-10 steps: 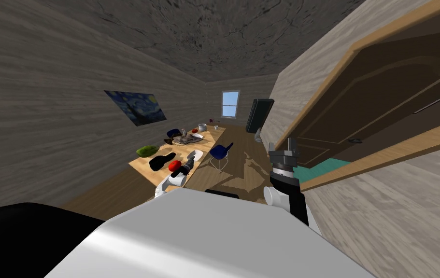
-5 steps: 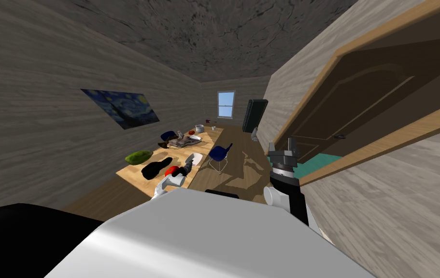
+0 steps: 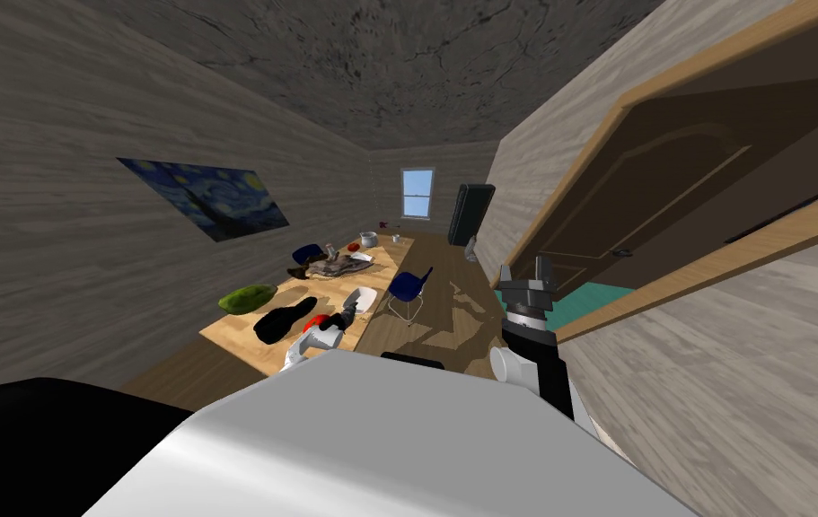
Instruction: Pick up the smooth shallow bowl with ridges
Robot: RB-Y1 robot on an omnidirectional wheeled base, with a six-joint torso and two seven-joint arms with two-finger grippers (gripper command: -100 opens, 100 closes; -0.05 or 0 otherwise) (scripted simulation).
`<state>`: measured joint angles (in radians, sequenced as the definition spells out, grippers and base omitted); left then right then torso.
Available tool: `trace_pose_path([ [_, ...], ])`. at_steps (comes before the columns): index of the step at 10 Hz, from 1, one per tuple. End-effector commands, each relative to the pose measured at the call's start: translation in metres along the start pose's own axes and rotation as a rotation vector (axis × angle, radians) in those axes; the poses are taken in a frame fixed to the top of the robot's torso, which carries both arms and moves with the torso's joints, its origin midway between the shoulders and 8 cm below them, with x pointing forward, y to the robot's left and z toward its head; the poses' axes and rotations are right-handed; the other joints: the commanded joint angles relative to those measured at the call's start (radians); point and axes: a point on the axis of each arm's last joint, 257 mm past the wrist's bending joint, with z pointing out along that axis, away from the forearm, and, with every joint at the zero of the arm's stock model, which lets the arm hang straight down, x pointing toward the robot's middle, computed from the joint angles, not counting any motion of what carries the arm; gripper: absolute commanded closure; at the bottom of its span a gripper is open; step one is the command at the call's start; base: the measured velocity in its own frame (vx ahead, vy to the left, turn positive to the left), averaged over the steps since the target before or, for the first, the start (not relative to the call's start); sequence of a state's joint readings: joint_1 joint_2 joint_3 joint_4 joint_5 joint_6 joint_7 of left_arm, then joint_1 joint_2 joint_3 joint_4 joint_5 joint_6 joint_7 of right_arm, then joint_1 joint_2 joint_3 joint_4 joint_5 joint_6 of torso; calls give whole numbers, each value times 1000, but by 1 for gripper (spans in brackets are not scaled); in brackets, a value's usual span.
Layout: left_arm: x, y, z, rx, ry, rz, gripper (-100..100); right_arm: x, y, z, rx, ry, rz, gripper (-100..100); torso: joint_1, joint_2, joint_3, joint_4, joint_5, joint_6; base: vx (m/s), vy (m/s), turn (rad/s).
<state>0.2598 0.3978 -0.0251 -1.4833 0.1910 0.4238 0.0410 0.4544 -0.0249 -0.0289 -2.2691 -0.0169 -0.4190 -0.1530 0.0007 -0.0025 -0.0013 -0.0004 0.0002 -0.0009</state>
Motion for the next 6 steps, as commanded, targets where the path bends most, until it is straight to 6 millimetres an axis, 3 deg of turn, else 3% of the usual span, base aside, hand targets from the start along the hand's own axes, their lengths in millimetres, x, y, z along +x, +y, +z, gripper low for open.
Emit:
trace_pose_path([
  [1, 1, 3, 5, 1, -3, -2, -100, 0, 0, 0, 0, 0, 0, 0, 0, 0, 0, 0, 0, 0, 24, 14, -19],
  [4, 2, 6, 8, 1, -4, -4, -100, 0, 0, 0, 0, 0, 0, 0, 0, -2, -1, 0, 0, 0, 33, 17, -19],
  [5, 2, 6, 9, 2, -5, -4, 100, 0, 0, 0, 0, 0, 0, 0, 0, -1, -1, 0, 0, 0, 0, 0, 0],
  [6, 2, 6, 9, 2, -5, -4, 100, 0, 0, 0, 0, 0, 0, 0, -1, 0, 0, 0, 0, 0, 0, 0, 0],
])
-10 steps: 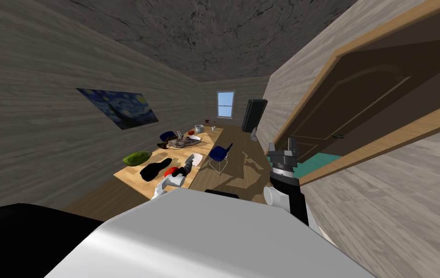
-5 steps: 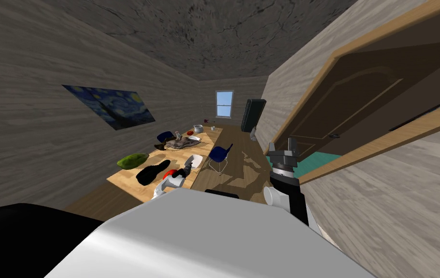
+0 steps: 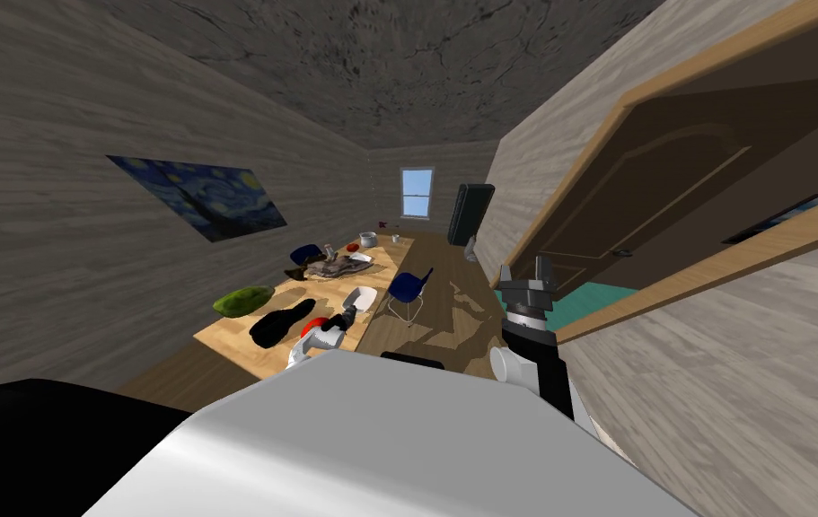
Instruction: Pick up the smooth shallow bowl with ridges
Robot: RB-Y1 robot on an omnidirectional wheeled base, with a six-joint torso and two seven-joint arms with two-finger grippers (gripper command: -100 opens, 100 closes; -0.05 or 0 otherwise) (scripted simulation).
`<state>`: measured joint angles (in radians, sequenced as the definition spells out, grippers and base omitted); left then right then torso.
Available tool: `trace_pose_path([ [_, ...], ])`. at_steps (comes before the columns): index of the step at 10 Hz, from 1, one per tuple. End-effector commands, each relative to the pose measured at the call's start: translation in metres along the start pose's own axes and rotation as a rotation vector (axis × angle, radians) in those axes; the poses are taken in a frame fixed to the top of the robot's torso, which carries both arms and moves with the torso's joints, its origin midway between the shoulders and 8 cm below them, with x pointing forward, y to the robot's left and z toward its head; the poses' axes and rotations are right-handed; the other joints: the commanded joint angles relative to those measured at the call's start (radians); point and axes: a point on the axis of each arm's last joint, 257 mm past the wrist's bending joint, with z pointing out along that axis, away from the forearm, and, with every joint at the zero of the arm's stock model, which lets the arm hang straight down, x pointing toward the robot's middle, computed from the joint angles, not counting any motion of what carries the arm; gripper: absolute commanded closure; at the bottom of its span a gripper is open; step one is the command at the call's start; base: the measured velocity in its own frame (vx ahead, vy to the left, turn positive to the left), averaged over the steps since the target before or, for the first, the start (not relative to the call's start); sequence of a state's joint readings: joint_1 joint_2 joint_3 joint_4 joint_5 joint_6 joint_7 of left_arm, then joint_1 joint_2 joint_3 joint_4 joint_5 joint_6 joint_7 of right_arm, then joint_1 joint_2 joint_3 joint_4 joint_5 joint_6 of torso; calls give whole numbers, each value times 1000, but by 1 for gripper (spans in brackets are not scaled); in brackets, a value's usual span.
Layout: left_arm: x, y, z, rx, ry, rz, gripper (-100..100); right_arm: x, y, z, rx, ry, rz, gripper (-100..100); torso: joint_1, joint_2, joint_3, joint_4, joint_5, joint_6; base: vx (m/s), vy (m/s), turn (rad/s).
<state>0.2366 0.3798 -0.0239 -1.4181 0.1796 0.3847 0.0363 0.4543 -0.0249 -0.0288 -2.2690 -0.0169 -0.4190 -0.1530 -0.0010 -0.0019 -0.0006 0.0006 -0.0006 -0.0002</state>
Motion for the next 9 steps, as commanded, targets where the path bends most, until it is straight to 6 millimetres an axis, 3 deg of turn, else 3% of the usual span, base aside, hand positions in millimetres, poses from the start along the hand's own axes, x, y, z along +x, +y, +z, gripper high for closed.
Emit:
trace_pose_path([
  [1, 0, 0, 0, 0, 0, 0, 100, 0, 0, 0, 0, 0, 0, 0, 0, 0, 0, 0, 0, 0, 0, 0, 0],
  [3, 0, -1, 0, 2, 0, 0, 100, 0, 0, 0, 0, 0, 0, 0, 0, 1, 0, 0, 0, -1, 0, 0, 0],
  [4, 0, -1, 0, 2, 0, 0, 0, 0, 0, 0, 0, 0, 0, 0, 0, 1, 0, 0, 0, -1, 0, 0, 0],
  [5, -1, -5, -4, 3, 2, 2, 100, 0, 0, 0, 0, 0, 0, 0, 0, 1, 1, 0, 0, -1, -23, -11, 31],
  [8, -2, -7, -7, 3, 4, 4, 100, 0, 0, 0, 0, 0, 0, 0, -2, 4, 3, 1, -1, -1, -28, -21, 16],
  [9, -2, -6, -7, 1, 4, 3, 0, 0, 0, 0, 0, 0, 0, 0, -2, 3, 2, 1, -1, -1, 0, 0, 0],
])
